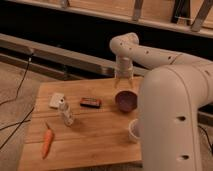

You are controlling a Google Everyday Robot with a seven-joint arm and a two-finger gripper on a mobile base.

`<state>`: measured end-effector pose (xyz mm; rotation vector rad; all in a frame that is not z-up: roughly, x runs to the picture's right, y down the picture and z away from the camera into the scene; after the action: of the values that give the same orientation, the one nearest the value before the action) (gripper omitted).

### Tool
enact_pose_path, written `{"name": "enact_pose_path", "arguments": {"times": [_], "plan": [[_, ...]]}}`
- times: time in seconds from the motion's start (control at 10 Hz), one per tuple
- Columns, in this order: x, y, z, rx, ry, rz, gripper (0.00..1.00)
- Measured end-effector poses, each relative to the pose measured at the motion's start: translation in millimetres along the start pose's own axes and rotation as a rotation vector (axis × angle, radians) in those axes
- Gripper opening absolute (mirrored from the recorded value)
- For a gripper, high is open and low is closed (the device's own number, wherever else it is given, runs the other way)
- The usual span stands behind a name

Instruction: Move the arm in a circular motion

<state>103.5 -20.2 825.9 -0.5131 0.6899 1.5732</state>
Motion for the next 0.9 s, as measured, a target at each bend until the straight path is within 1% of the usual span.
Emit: {"name": "enact_pose_path", "arguments": {"times": [0.1, 0.2, 0.3, 0.5, 0.6, 0.7, 0.9], "plan": [[-15, 13, 2, -0.006, -0.007, -0.014, 0.65], [-24, 26, 5, -0.012, -0.009, -0.028, 0.65], [-35, 51, 9, -0.033, -0.011, -0.054, 0.65], [-43, 87, 14, -0.075, -0.007, -0.088, 0.65], [-44, 102, 15, -0.092, -0.004, -0.103, 0.65], [-41, 127, 19, -0.117, 0.007, -0.135, 0.65], [-26, 165, 24, -0.155, 0.027, -0.189, 0.65]]}}
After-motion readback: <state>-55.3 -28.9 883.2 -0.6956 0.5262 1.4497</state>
